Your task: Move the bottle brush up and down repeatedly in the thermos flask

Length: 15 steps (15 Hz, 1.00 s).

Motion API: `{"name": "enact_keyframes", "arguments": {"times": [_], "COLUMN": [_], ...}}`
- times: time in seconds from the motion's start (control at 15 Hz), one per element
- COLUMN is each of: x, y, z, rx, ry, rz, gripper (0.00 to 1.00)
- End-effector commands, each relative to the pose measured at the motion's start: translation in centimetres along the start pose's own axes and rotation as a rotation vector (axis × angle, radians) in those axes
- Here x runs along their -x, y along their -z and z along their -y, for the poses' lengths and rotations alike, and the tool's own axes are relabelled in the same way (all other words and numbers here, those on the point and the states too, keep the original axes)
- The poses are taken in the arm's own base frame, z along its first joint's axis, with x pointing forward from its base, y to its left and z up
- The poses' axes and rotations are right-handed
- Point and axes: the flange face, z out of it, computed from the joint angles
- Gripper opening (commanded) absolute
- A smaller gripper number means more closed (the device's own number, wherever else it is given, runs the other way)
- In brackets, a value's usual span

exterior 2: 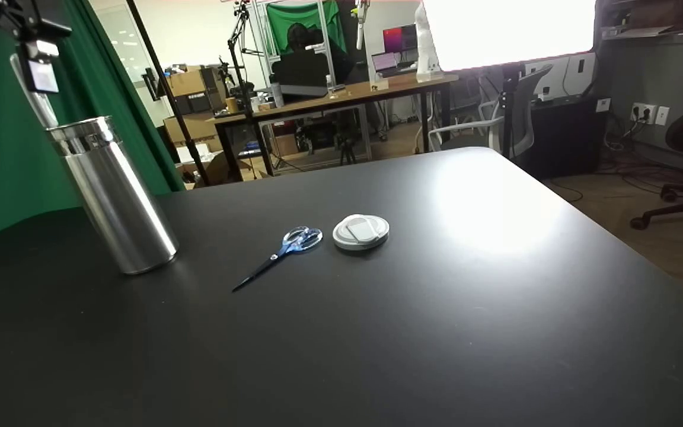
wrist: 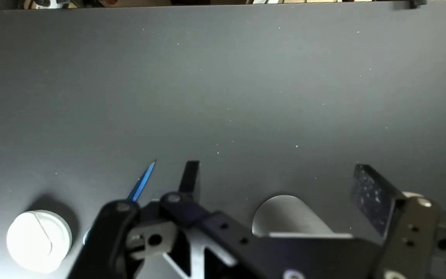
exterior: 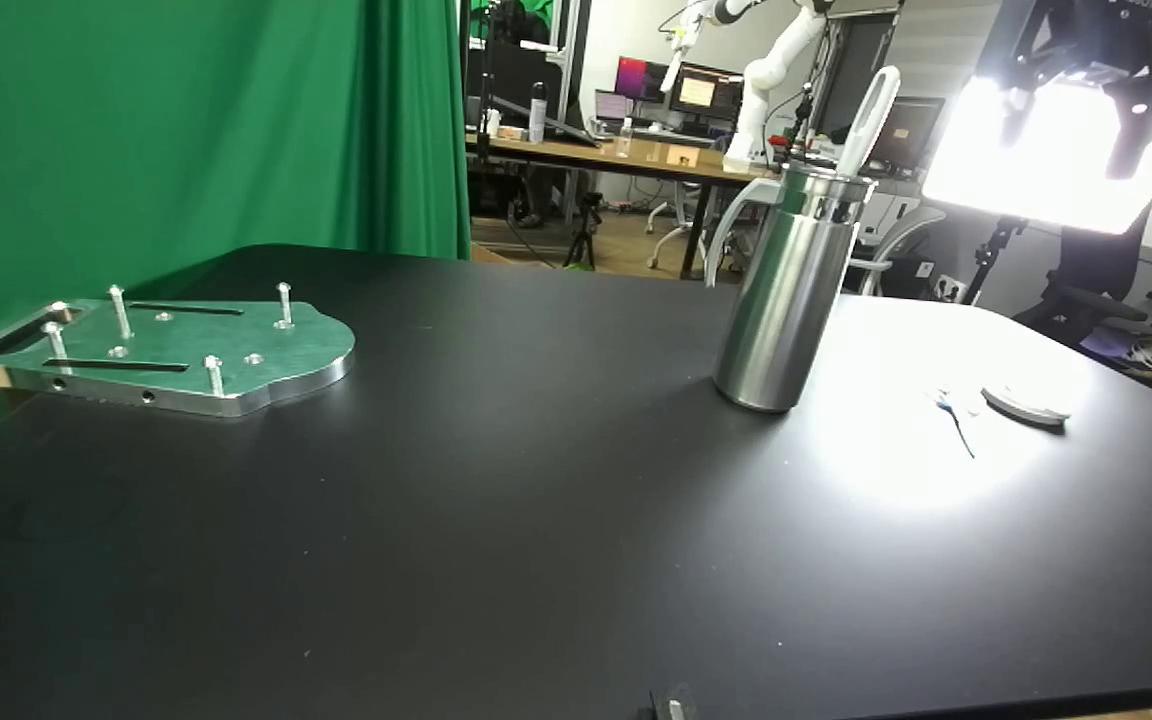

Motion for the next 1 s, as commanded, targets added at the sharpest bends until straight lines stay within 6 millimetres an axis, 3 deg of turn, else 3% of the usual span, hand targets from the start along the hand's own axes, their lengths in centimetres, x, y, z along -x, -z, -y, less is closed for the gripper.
{"name": "enact_keyframes", "arguments": {"times": [0.0, 0.47, 0.67, 0.93], "x": [-0.2, -1.8, -3.1, -4.6], "y": [2.6, 6.7, 7.1, 5.9], "z": [2.6, 7.6, 8.2, 8.5], "rx": [0.000, 0.062, 0.060, 0.054], "ry": [0.046, 0.129, 0.140, 0.155], "rz": [-0.040, -0.175, -0.230, -0.247], "gripper": [1.00, 1.00, 1.00, 1.00]}}
